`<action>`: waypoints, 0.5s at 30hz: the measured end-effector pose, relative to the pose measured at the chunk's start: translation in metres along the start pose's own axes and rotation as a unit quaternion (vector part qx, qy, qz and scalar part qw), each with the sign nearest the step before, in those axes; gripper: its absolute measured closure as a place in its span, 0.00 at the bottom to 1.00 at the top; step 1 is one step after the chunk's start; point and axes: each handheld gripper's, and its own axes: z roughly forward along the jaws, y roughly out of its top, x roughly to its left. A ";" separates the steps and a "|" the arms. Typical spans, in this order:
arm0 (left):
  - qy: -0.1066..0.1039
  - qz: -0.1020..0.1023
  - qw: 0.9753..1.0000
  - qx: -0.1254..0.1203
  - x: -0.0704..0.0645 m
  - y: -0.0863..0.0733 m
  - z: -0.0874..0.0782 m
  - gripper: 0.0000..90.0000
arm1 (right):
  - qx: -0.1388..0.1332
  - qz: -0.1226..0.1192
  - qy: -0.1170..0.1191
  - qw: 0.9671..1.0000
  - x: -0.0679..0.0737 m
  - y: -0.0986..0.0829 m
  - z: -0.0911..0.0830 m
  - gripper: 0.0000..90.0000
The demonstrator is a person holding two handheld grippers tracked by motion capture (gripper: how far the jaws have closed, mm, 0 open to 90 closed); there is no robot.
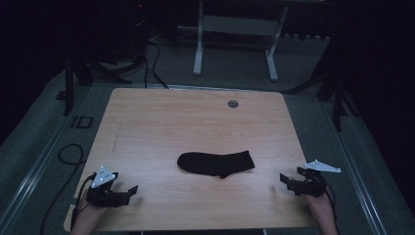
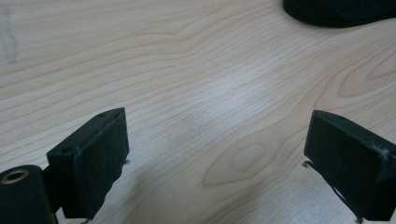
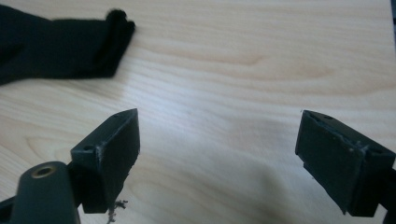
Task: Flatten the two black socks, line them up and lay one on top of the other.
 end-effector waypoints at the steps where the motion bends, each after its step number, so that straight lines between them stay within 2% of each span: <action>1: 0.001 0.001 1.000 -0.007 0.000 -0.001 -0.002 0.08 | -0.002 0.000 -0.002 1.000 -0.001 -0.002 -0.001 0.15; 2: 0.001 -0.001 1.000 -0.008 0.000 -0.001 -0.002 0.08 | -0.001 0.003 -0.010 1.000 -0.003 -0.004 -0.003 0.16; 4: 0.003 -0.003 1.000 -0.014 0.001 -0.002 -0.003 0.08 | -0.006 0.007 -0.011 1.000 -0.005 -0.005 -0.005 0.16; 6: 0.010 -0.003 1.000 -0.013 0.001 -0.004 -0.004 0.08 | -0.013 0.007 -0.025 1.000 -0.006 -0.007 -0.007 0.16; 8: 0.012 -0.001 1.000 -0.021 0.001 -0.005 -0.005 0.08 | -0.019 0.012 -0.022 1.000 -0.006 -0.008 -0.008 0.16; 15: 0.019 -0.003 0.999 -0.029 0.000 -0.005 -0.005 0.08 | -0.022 -0.008 -0.030 0.999 -0.003 -0.008 -0.005 0.16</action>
